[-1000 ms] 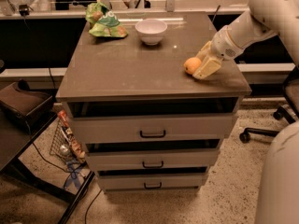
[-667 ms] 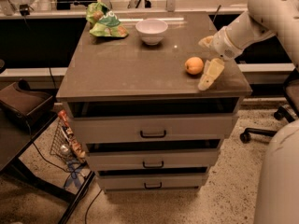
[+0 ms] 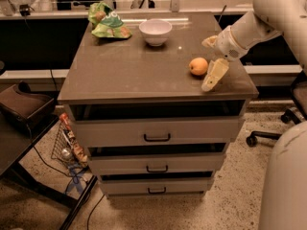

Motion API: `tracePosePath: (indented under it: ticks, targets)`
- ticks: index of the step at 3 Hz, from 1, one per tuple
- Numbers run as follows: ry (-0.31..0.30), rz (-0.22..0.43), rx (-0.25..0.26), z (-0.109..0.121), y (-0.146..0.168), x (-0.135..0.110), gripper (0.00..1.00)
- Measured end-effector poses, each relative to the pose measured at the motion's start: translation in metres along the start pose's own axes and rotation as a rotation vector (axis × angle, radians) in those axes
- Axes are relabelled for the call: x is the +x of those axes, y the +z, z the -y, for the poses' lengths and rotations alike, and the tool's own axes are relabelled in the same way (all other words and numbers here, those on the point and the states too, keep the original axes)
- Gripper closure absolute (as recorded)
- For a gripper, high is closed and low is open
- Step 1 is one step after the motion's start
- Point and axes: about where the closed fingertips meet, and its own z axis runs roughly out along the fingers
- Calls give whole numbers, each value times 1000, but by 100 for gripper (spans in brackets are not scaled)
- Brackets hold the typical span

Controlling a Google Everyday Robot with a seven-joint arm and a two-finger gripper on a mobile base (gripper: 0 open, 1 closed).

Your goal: Place orange into white bowl

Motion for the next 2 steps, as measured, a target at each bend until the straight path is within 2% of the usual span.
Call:
tracePosePath:
  ticks: [1, 2]
  targets:
    - [-13, 34, -33, 1, 4, -21, 0]
    - [-16, 38, -39, 1, 6, -23, 16]
